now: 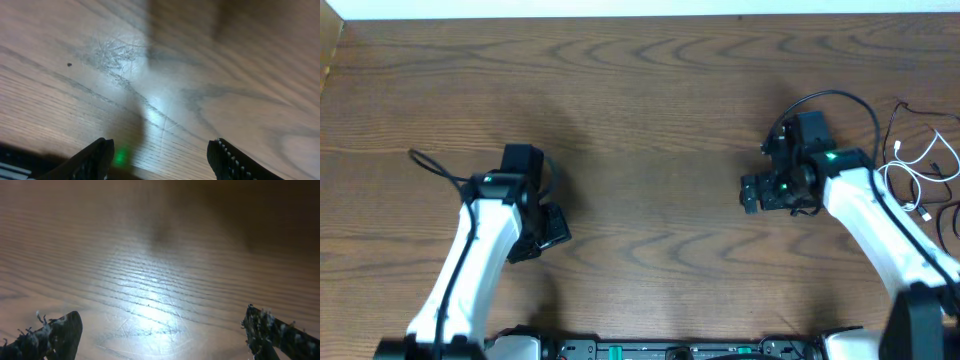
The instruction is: Untangle cables
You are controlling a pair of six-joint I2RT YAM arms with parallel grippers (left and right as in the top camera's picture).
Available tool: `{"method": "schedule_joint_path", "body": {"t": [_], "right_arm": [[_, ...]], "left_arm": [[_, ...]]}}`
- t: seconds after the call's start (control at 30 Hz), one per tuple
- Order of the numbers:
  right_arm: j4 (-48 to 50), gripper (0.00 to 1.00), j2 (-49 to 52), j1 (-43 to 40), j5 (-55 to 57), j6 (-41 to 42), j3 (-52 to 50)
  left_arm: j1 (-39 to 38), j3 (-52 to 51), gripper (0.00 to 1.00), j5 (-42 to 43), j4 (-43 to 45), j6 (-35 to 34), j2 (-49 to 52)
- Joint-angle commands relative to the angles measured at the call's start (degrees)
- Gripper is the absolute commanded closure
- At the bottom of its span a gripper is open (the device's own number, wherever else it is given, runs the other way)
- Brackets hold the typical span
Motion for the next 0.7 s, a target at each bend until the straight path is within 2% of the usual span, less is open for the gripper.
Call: {"method": "schedule_joint_path", "body": {"t": [0.0, 0.3, 0.33, 0.37, 0.5, 0.67], "right_arm": [[0.7, 0.01, -7.2, 0.1, 2.3, 0.7, -2.0], [7.2, 0.01, -31.3, 0.1, 2.3, 0.0, -14.6], [7.3, 0.01, -34.2, 0.1, 2.3, 0.0, -15.7], [7.3, 0.01, -37.3, 0.1, 2.3, 0.0, -16.8], [5.7, 0.01, -46.0, 0.1, 2.3, 0.0, -18.7], [3.4, 0.01, -50.1, 0.1, 2.3, 0.0, -18.7]], "left_arm": [[-0.3, -1.5, 0.36, 0.3, 0.0, 1.1, -7.0], [-1.2, -5.0, 0.35, 0.3, 3.5, 3.8, -36.8], [-1.2, -5.0, 0.25, 0.3, 3.5, 3.8, -39.7], [-1.2, -5.0, 0.02, 0.3, 3.5, 3.8, -42.6], [-1.2, -5.0, 0.02, 0.3, 3.5, 3.8, -50.2], [-1.2, -5.0, 0.02, 0.3, 3.3, 3.8, -54.1]]}}
